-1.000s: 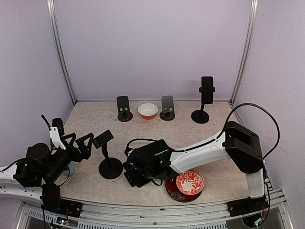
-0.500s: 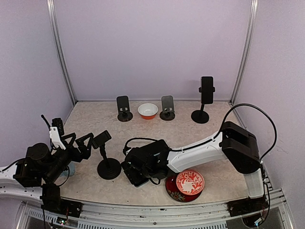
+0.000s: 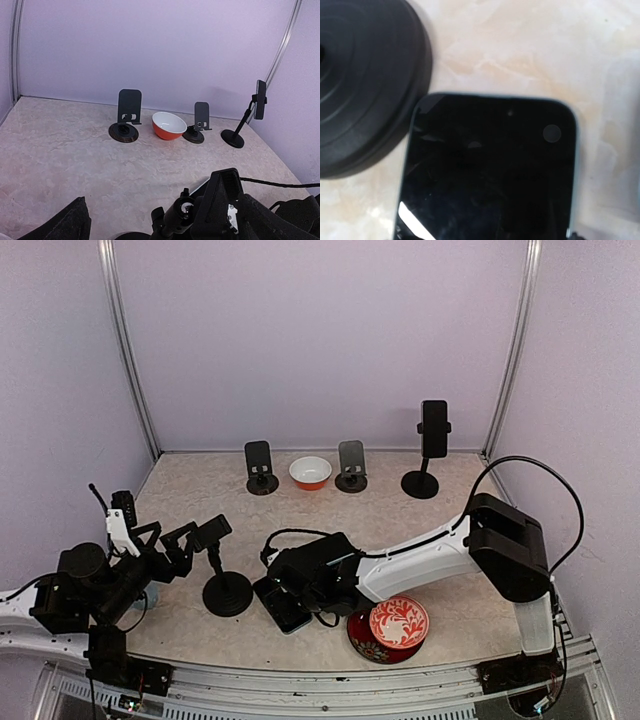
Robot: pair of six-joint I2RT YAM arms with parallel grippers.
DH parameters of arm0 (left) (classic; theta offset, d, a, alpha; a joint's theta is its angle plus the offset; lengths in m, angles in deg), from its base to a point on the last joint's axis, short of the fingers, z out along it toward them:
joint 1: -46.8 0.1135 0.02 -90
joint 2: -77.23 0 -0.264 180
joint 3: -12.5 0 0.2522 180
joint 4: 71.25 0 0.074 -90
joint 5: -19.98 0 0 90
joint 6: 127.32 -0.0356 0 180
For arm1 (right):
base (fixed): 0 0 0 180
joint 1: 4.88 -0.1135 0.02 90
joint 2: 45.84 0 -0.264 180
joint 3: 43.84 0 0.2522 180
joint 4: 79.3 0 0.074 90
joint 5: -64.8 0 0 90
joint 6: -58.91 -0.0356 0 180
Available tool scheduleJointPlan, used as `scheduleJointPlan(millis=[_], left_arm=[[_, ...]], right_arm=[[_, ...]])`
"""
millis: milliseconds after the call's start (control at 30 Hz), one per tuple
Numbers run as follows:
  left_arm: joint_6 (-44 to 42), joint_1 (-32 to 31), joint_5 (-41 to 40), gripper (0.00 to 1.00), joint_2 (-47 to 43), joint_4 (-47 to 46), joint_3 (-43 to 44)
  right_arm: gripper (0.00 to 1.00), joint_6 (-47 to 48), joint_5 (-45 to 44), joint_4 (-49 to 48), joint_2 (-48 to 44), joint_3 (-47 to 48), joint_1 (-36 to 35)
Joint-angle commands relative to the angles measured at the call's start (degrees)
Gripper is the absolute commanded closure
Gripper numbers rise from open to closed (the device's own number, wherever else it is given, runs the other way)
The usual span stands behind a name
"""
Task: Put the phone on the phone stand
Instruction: Adjust the phone at the center of the board.
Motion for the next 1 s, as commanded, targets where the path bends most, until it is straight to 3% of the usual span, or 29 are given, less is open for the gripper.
scheduleJointPlan(millis=[0,967], left_arm=[[2.0,0.44,0.84,0.01,-4.38,0.89,-1.18],[1.58,0.52,0.52,0.01,-5.99,1.03,-1.38]], right_arm=[[0.29,-0.17,6.77,3.98,1.68,-2.54,-0.84],[0.31,0.29,8.05,1.53,0.15,-4.14,-0.66]])
